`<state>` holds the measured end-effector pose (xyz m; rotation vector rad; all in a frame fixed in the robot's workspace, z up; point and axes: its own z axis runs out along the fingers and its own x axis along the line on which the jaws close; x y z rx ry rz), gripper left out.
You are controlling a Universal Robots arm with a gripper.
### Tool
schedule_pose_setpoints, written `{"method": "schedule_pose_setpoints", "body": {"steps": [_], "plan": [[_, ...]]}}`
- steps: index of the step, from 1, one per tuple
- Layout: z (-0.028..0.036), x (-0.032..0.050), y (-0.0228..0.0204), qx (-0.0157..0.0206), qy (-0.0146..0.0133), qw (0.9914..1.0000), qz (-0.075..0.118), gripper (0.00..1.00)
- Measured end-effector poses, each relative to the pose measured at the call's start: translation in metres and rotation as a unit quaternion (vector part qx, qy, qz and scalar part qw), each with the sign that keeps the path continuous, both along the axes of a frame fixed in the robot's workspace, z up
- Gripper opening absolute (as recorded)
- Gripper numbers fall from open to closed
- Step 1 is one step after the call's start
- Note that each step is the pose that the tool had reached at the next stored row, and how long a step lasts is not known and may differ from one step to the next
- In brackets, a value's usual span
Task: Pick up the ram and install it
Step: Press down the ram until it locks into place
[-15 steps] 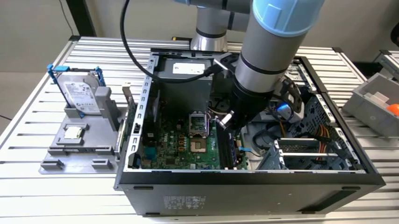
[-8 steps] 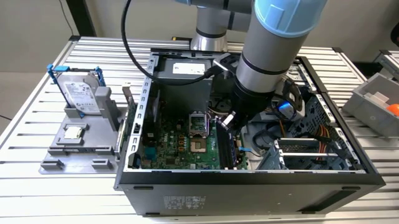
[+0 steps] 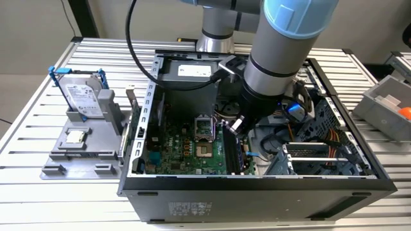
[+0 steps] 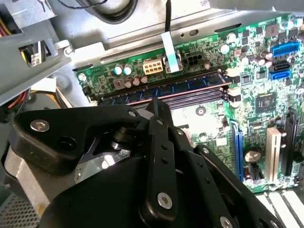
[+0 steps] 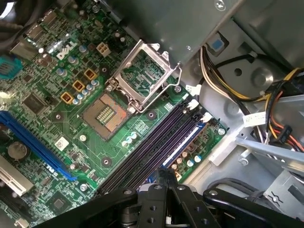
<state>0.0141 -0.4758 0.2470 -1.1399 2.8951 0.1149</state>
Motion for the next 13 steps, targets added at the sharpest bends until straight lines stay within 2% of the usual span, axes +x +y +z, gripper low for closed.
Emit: {"method": "schedule_pose_setpoints", "body": {"steps": [6,9,13], "plan": [[0.0000,0.0009,0.0000,0.0012,0.0000,0.99950,0.032,0.00],[0.0000,0.0014,0.0000,0.0018,0.0000,0.99887,0.047,0.00],[0.0000,0.0020,0.0000,0.0026,0.0000,0.99763,0.069,0.00]]}}
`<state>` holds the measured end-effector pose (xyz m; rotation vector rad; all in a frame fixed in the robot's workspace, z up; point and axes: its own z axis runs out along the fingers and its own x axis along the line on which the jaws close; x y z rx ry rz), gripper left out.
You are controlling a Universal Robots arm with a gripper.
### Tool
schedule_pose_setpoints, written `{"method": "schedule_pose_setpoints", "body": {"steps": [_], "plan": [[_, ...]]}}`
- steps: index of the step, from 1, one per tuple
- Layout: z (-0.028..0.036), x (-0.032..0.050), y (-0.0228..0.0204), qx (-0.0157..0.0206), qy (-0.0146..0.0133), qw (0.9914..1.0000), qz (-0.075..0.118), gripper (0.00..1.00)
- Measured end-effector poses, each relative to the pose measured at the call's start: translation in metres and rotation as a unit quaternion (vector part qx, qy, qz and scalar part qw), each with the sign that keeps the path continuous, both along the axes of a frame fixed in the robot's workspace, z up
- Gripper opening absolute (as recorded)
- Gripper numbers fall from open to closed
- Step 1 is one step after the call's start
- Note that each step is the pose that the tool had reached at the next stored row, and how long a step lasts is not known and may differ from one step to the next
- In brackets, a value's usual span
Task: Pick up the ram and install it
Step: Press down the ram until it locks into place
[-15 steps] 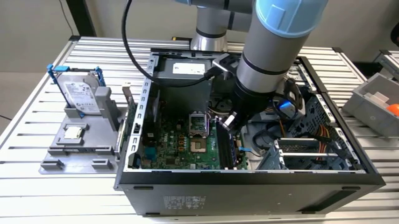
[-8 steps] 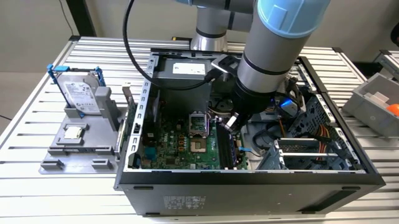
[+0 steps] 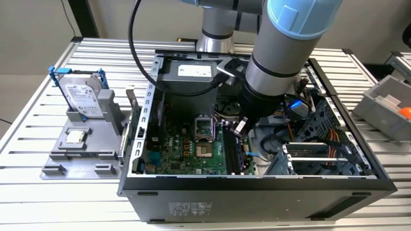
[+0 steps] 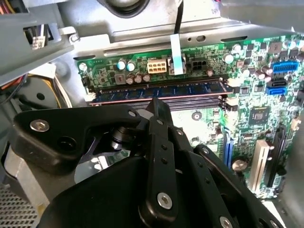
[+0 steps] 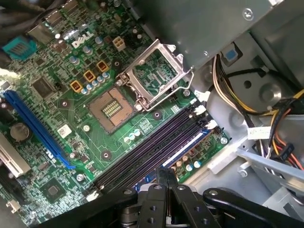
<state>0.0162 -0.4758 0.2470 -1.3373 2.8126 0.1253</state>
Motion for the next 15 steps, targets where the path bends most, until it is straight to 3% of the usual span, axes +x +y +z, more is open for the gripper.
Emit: {"method": "schedule_pose_setpoints", "body": {"steps": [7,15], "plan": [[0.0000,0.0011,0.0000,0.0006,0.0000,0.99937,0.036,0.00],[0.0000,0.0019,0.0000,0.0010,0.0000,0.99683,0.080,0.00]]}}
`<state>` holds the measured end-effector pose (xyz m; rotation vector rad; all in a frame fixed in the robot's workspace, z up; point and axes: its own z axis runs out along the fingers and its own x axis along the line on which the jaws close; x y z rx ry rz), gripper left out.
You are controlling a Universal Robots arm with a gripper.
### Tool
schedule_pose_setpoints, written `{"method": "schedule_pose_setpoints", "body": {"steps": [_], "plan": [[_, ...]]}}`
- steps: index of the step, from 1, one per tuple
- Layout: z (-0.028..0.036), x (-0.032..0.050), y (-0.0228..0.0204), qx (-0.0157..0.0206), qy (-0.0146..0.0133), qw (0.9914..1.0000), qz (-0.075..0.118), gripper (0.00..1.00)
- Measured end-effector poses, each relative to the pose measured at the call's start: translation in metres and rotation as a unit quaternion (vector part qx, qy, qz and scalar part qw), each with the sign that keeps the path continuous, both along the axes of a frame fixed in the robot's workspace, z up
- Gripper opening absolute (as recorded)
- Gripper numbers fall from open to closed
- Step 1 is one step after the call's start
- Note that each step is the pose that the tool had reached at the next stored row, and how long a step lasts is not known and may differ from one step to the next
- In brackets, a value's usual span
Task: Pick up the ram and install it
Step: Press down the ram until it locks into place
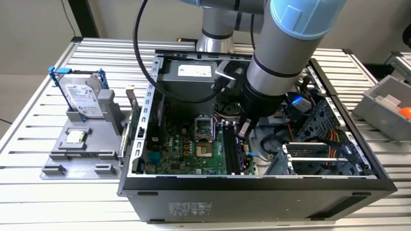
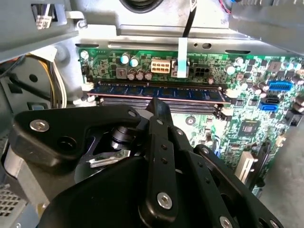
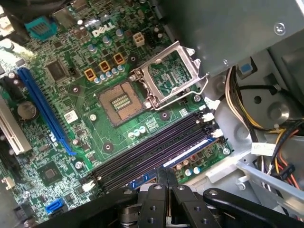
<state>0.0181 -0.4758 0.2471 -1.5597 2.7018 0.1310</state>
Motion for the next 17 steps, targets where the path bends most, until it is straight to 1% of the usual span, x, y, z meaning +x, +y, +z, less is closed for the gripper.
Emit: {"method": "schedule_pose_setpoints", "body": {"steps": [4,8,12,17], "plan": [[0.0000,0.0003,0.0000,0.0002,-0.0001,0.99976,0.022,0.00],[0.0000,0.0004,0.0000,0.0002,-0.0011,0.99901,0.045,0.00],[-0.0001,0.0005,0.0000,0.0001,-0.0045,0.99781,0.066,0.00],[0.0000,0.0007,0.0000,-0.0001,-0.0084,0.99585,0.091,0.00]]}}
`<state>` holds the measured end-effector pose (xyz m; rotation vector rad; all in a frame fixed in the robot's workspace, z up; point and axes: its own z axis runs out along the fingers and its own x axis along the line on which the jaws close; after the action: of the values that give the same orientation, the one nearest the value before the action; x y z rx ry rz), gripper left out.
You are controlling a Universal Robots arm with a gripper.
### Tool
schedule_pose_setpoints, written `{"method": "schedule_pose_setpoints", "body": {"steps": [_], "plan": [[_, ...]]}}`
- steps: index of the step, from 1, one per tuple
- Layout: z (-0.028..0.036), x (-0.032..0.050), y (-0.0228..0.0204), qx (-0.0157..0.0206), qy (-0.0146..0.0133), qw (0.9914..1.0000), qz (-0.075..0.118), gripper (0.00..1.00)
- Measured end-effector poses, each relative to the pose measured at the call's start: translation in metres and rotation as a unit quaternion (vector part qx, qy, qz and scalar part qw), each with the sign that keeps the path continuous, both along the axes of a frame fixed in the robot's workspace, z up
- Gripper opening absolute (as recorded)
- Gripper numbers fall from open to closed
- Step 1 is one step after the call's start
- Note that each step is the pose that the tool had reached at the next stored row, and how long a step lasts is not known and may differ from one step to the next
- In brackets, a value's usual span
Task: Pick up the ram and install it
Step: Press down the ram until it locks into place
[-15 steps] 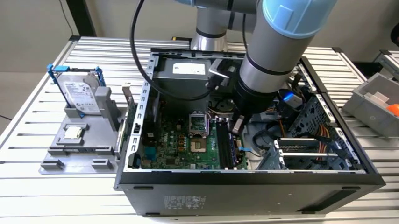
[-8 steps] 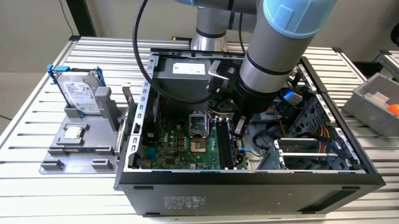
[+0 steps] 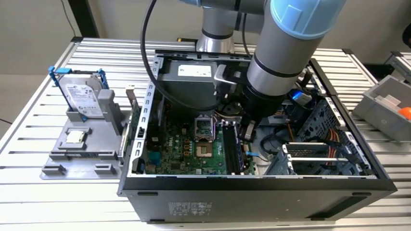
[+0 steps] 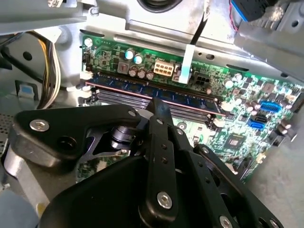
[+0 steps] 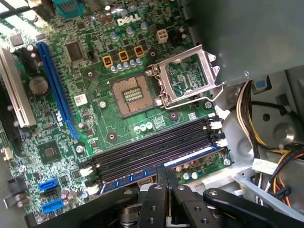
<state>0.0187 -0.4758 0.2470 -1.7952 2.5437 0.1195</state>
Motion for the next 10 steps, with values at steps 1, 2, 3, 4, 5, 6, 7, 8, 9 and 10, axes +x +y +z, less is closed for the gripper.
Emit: {"method": "schedule_pose_setpoints", "body": {"steps": [1,2,3,4,5,6,7,8,9,10], "plan": [[0.0000,0.0000,0.0000,0.0000,-0.0008,0.99998,0.005,0.00],[0.0000,0.0001,0.0000,0.0000,-0.0016,0.99995,0.010,0.00],[0.0000,0.0002,0.0000,0.0000,-0.0024,0.99988,0.015,0.00],[0.0000,0.0002,0.0000,0.0000,-0.0031,0.99979,0.020,0.00],[0.0000,0.0003,0.0000,0.0000,-0.0037,0.99968,0.025,0.00],[0.0000,0.0003,0.0000,0.0000,-0.0043,0.99953,0.030,0.00],[0.0000,0.0004,0.0000,0.0000,-0.0048,0.99936,0.036,0.00],[0.0000,0.0004,0.0000,0.0000,-0.0052,0.99916,0.041,0.00],[0.0000,0.0004,0.0000,0.0001,-0.0056,0.99892,0.046,0.00],[0.0000,0.0005,0.0000,0.0001,-0.0058,0.99862,0.052,0.00]]}}
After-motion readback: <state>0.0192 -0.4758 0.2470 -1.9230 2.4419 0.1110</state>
